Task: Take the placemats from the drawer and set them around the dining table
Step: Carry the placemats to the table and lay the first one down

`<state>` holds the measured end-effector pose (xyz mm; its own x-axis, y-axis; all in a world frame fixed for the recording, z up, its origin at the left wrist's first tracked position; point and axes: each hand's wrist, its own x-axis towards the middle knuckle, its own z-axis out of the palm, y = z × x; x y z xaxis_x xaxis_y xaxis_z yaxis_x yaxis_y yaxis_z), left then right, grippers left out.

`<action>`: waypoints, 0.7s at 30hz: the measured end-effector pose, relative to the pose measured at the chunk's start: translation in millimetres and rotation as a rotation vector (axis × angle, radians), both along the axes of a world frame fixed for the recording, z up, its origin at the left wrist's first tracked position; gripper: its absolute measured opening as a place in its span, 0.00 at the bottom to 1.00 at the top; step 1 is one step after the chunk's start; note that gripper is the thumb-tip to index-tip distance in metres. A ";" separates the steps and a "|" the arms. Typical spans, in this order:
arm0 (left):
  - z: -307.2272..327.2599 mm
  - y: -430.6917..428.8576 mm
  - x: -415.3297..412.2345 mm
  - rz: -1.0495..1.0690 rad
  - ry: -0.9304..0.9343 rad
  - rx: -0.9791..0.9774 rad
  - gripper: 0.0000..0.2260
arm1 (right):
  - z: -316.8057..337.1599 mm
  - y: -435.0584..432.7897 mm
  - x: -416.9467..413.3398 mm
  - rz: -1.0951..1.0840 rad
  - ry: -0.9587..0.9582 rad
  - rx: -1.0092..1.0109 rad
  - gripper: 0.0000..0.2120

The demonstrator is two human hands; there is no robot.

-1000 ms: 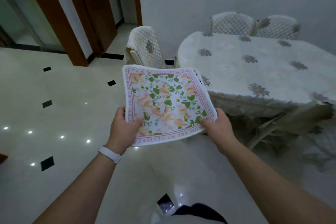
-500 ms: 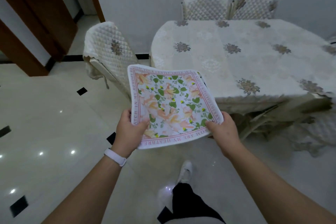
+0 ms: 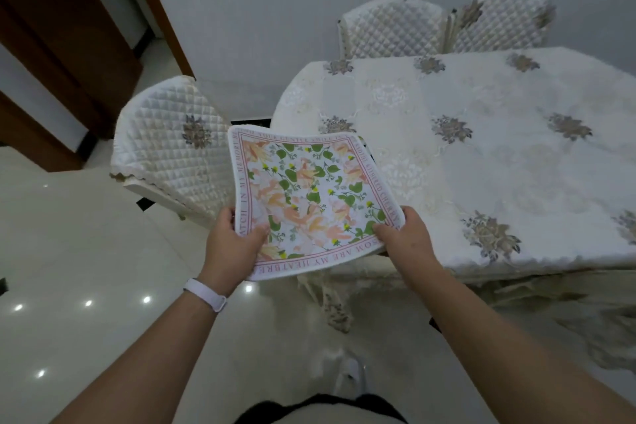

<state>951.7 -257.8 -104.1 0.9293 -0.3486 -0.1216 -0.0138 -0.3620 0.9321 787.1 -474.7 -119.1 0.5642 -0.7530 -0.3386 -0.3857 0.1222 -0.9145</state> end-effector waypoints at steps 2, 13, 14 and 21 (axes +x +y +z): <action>1.9 -12.9 16.3 -0.010 0.005 -0.005 0.15 | -0.5 -11.8 13.3 -0.014 -0.014 0.021 0.13; -25.4 -79.4 121.1 -0.134 0.047 0.011 0.14 | -21.9 -55.6 91.7 -0.105 0.021 0.011 0.10; -29.2 -87.3 133.7 -0.157 0.053 0.000 0.14 | -23.2 -60.0 101.0 -0.126 0.027 0.003 0.10; -51.4 -151.6 234.9 -0.393 0.109 0.007 0.14 | -34.2 -76.5 160.0 -0.351 0.089 -0.033 0.11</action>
